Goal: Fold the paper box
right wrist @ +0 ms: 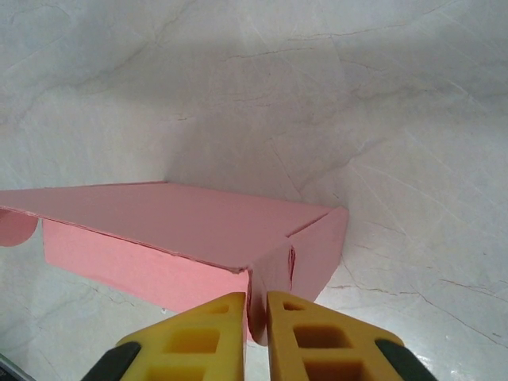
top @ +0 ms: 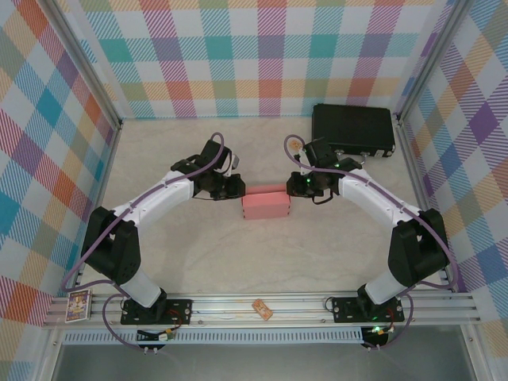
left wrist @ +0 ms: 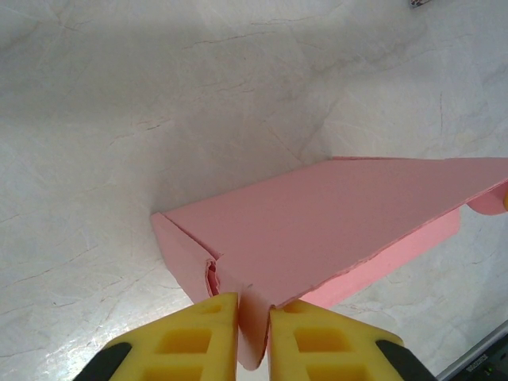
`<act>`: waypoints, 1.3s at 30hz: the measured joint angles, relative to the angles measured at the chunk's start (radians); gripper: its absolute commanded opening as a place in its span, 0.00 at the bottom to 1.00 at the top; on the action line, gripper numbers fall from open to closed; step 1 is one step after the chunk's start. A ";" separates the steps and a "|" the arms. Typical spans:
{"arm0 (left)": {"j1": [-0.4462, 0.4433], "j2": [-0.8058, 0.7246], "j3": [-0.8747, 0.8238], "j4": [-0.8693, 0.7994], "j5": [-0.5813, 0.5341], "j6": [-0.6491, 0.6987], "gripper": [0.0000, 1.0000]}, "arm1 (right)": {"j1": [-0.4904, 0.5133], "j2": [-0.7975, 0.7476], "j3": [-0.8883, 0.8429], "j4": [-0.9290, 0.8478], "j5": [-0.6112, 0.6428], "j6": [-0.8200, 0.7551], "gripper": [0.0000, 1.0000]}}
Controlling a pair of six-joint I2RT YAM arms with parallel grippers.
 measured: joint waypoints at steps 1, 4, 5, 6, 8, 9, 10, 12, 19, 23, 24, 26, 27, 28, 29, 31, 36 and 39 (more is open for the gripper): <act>0.000 0.000 0.000 0.000 0.000 0.000 0.16 | 0.000 0.000 0.000 0.000 0.000 0.000 0.15; 0.000 0.000 0.000 0.000 0.000 0.000 0.16 | 0.000 0.000 0.000 0.000 -0.001 0.003 0.14; 0.000 0.000 0.000 0.000 0.000 0.000 0.16 | 0.000 0.000 0.000 0.000 -0.002 0.003 0.13; 0.000 0.000 0.000 0.000 0.000 0.000 0.16 | 0.000 0.000 0.000 0.000 -0.002 0.003 0.13; 0.000 0.000 -0.001 0.000 0.000 0.000 0.16 | 0.000 0.000 0.000 0.000 -0.003 0.003 0.13; 0.000 0.000 -0.001 0.000 0.000 0.000 0.16 | 0.000 0.000 0.000 0.001 -0.004 0.003 0.13; 0.000 0.000 -0.001 0.000 0.000 0.000 0.16 | 0.000 0.000 0.000 0.001 -0.005 0.003 0.13; 0.000 0.000 -0.001 0.000 0.000 0.000 0.16 | 0.000 0.002 0.000 0.001 -0.008 0.003 0.13; 0.000 0.000 -0.003 0.001 0.000 0.000 0.14 | 0.000 0.006 0.000 0.008 -0.011 0.006 0.11; 0.000 0.000 -0.006 0.005 0.000 0.000 0.14 | 0.000 0.006 0.000 0.013 -0.011 0.007 0.11; 0.000 0.000 -0.007 0.005 0.000 0.000 0.15 | 0.000 0.006 0.000 0.014 -0.011 0.007 0.11; 0.000 0.000 -0.007 0.005 0.000 0.001 0.15 | 0.000 0.006 0.000 0.014 -0.011 0.007 0.11; 0.000 0.000 -0.007 0.005 0.000 0.003 0.15 | 0.000 0.006 0.000 0.015 -0.011 0.007 0.11; 0.000 0.000 -0.007 0.004 0.000 0.004 0.15 | 0.000 0.006 0.000 0.015 -0.011 0.007 0.10; 0.000 0.000 -0.007 0.004 -0.001 0.004 0.15 | 0.000 0.006 -0.001 0.015 -0.011 0.007 0.10; 0.000 0.000 -0.007 0.004 -0.001 0.006 0.15 | 0.000 0.006 -0.001 0.015 -0.011 0.007 0.10; 0.000 0.000 -0.008 0.004 -0.001 0.012 0.15 | 0.000 0.006 -0.006 0.021 -0.011 0.007 0.09; 0.000 -0.001 -0.013 0.010 -0.001 0.019 0.15 | 0.000 0.006 -0.011 0.030 -0.011 0.007 0.09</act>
